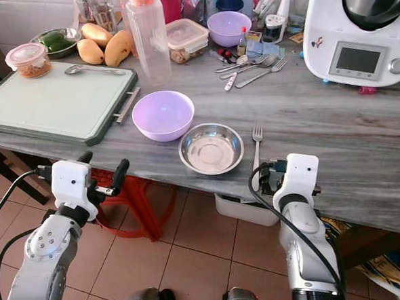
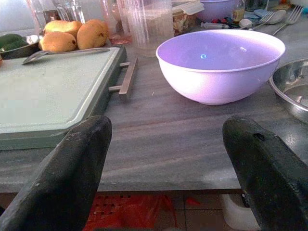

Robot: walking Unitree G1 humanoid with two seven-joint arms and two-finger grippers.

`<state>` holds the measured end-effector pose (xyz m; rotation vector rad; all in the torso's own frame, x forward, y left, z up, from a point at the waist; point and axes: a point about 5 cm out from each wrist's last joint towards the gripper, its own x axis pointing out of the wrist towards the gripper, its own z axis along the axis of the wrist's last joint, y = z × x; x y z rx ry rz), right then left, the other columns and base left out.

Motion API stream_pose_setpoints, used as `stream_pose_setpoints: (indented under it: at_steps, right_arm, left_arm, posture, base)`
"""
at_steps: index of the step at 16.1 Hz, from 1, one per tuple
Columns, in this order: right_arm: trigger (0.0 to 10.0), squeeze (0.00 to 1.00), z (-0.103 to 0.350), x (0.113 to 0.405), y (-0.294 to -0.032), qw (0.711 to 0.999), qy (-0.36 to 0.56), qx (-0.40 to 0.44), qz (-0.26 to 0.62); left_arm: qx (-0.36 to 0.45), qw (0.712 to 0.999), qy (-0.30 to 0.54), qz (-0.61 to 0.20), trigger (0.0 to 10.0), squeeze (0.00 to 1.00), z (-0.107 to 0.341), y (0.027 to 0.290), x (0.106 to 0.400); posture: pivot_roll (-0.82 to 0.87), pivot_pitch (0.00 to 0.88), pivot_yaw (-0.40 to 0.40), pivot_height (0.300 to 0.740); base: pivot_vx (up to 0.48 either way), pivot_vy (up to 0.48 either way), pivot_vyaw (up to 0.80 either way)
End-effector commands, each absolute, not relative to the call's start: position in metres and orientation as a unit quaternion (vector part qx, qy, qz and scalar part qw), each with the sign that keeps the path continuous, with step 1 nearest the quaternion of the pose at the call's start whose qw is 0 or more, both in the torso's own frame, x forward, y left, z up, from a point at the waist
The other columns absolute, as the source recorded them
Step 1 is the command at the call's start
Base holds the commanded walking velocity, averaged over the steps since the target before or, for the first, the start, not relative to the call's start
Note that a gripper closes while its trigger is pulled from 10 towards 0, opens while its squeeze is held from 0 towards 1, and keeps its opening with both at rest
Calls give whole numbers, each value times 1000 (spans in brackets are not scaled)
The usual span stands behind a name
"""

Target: Setting the table

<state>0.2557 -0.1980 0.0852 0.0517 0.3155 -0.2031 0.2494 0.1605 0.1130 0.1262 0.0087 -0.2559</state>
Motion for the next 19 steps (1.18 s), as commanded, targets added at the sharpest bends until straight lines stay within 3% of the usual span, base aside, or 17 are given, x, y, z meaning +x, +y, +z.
stream_pose_setpoints:
  at_steps: [1, 19]
  right_arm:
    - [10000, 992, 74, 252, -189, 978, 190, 41, -78]
    - [10000, 992, 75, 266, -172, 980, 192, 47, -19]
  left_arm:
    - [68, 989, 6, -129, 10000, 0, 114, 161, 249]
    - [71, 990, 9, -125, 10000, 0, 114, 162, 251]
  posture:
    - [59, 77, 34, 740]
    - [65, 70, 33, 740]
  base:
    - [0, 0, 0]
    - [0, 0, 0]
